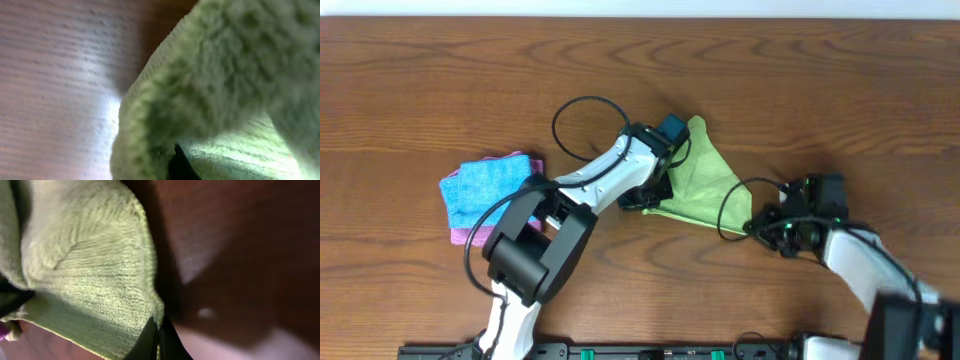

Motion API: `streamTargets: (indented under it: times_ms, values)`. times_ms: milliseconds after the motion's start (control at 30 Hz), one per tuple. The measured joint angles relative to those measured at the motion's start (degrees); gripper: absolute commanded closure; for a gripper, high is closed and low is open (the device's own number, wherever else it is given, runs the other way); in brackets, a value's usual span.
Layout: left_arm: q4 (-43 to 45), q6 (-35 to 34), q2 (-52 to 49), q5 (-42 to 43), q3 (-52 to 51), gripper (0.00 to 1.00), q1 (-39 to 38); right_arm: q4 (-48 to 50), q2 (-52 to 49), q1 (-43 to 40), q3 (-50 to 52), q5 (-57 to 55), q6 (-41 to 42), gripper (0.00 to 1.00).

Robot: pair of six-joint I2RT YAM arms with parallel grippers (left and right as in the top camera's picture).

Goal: Fold the cloth
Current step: 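Grasp the green cloth's right corner with the right gripper, then lift and stretch the green cloth between both grippers, pulling apart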

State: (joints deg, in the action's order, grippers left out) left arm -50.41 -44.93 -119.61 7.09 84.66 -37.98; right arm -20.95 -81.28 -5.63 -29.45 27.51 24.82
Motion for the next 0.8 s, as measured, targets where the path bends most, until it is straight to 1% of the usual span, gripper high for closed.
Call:
streamTargets:
  times_ms: [233, 367, 600, 800]
  values:
    - [-1.27, 1.51, 10.99, 1.49, -0.07, 0.94, 0.52, -9.05, 14.56, 0.09, -0.07, -1.25, 0.0, 0.99]
    - [-4.74, 1.51, 12.79, 2.47, -0.07, 0.94, 0.52, -14.23, 19.21, 0.15, -0.96, -0.83, -0.04, 0.99]
    - [-8.09, 1.51, 14.71, 3.32, -0.11, 0.94, 0.52, -21.7, 24.13, 0.2, -5.84, -0.57, -0.04, 0.99]
    - [-10.47, 1.51, 21.66, 3.52, -0.11, 0.94, 0.52, -28.5, 25.94, 0.26, -13.31, 0.02, -0.33, 0.99]
